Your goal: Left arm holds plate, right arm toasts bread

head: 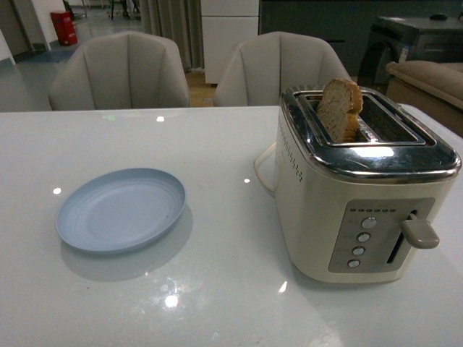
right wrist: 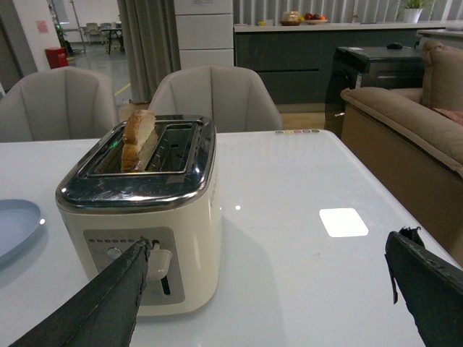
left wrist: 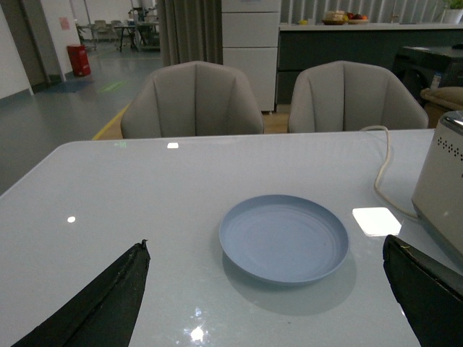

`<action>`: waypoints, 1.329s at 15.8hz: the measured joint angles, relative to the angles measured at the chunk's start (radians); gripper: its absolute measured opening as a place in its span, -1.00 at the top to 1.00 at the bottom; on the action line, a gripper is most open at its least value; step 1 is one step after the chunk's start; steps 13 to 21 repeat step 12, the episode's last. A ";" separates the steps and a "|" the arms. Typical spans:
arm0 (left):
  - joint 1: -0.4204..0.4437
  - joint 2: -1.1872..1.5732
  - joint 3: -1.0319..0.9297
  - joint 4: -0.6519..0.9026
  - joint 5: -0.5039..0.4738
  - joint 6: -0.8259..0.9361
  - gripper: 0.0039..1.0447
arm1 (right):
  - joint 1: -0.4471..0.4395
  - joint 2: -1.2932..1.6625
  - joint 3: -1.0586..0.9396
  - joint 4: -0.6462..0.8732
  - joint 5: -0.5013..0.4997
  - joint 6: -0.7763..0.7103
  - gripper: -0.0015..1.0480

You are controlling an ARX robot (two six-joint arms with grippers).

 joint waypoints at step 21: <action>0.000 0.000 0.000 0.000 0.000 0.000 -0.88 | 0.000 0.000 0.000 0.000 0.000 0.000 -0.88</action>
